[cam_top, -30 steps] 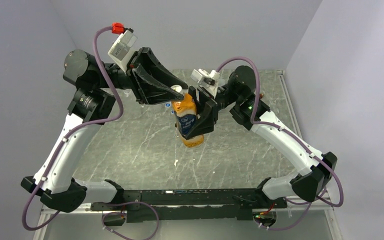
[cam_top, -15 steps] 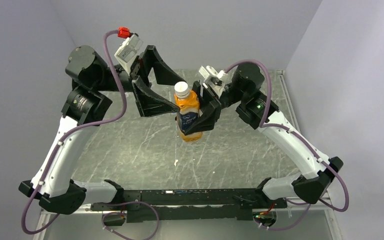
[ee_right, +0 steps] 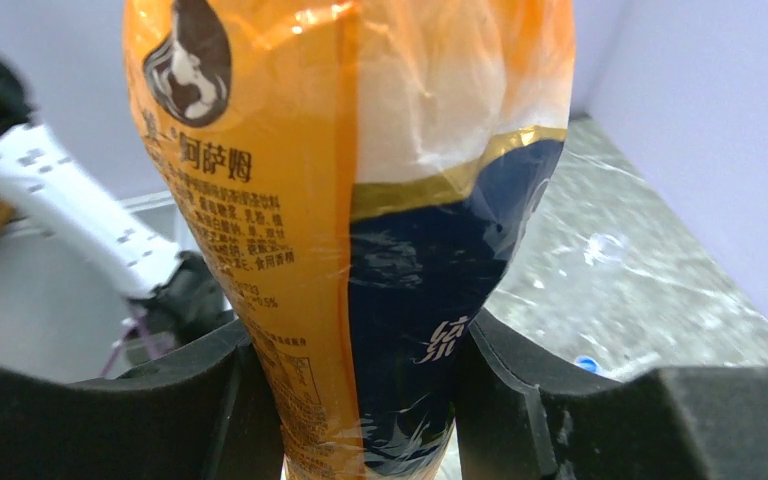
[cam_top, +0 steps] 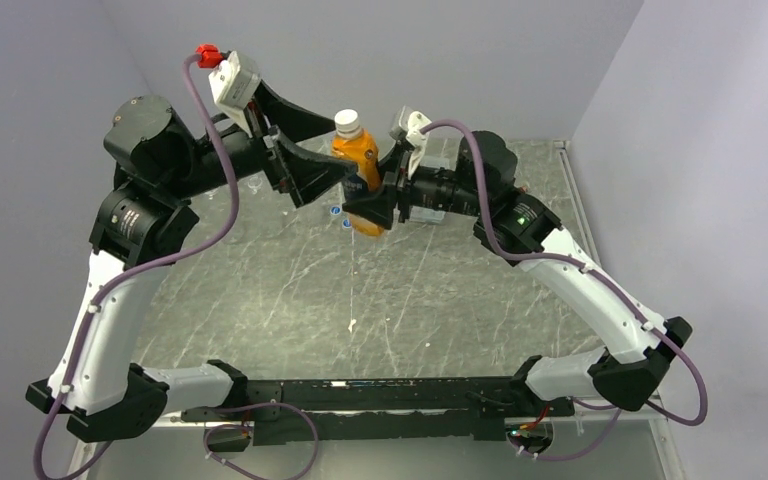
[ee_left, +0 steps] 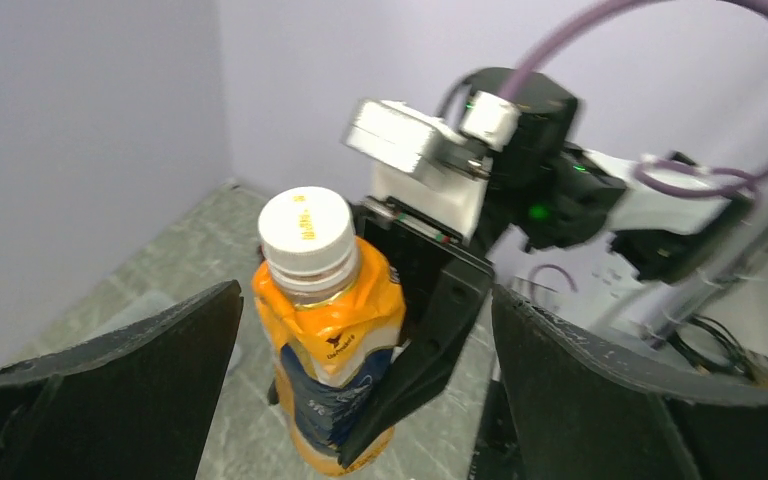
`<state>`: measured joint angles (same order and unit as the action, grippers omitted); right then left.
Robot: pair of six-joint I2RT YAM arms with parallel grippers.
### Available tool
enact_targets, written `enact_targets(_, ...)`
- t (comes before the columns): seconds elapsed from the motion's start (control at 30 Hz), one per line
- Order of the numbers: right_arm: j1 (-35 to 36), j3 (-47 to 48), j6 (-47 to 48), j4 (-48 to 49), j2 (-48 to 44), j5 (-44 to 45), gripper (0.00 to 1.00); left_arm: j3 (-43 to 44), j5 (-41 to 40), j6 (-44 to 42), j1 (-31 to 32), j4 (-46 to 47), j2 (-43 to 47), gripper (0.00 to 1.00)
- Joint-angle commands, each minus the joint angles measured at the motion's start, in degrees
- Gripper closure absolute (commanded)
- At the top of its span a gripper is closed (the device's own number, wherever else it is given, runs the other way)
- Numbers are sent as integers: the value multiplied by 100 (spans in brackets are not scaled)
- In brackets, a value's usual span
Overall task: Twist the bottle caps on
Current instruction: Screw the bottle cap onto the plastic bottle.
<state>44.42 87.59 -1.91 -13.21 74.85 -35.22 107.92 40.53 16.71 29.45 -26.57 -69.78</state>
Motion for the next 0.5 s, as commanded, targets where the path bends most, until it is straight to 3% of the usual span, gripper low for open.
enact_targets(0.0, 272, 169, 292, -105, 108, 1949, 100, 197, -1389, -227, -10, -278, -81, 0)
enact_targets(0.23, 667, 265, 326, -63, 397, 3309, 100, 331, -2214, -182, -10, -236, -260, 1)
enact_targets(0.47, 782, 391, 254, 12, 630, 3770, 100, 398, -2716, -95, -1, -276, -460, 1)
